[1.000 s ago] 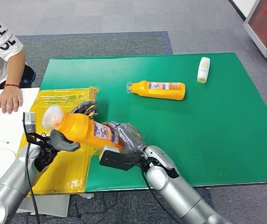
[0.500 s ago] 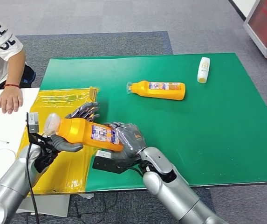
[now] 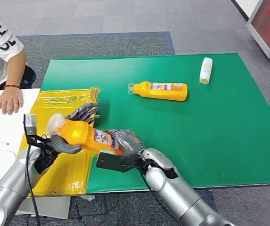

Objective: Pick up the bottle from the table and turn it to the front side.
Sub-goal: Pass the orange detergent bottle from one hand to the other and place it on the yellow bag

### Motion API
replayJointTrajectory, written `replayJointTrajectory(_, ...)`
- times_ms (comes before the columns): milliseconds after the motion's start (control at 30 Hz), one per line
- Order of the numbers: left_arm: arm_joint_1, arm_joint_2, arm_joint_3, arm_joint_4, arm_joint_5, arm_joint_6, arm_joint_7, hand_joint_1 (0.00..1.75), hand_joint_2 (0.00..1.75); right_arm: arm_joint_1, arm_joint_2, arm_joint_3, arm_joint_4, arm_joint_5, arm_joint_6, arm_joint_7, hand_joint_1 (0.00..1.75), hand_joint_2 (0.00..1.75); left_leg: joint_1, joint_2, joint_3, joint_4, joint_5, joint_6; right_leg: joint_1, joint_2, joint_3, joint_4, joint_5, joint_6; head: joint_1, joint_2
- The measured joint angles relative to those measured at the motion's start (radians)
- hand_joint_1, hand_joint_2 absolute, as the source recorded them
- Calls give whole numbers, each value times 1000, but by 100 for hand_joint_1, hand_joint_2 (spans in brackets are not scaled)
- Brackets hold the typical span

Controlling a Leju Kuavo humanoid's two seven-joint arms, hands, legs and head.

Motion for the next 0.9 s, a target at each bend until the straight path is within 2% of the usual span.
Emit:
replayJointTrajectory(367, -20, -12, -5, 28, -20, -1, -18, 0, 175, -15, 0, 4, 40, -84, 36, -8, 175, 175, 0, 0, 0, 0, 0, 0, 0, 0, 0, 0, 0, 0, 0, 0)
replayJointTrajectory(667, -31, -19, -15, 46, -23, 9, -20, 0, 175, -9, 0, -1, 45, -140, 7, -13, 175, 175, 0, 0, 0, 0, 0, 0, 0, 0, 0, 0, 0, 0, 0, 0)
replayJointTrajectory(900, -27, -22, -16, 46, -21, 13, -11, 0, 175, 22, -4, -17, -7, -158, -7, -24, 175, 175, 0, 0, 0, 0, 0, 0, 0, 0, 0, 0, 0, 0, 0, 0)
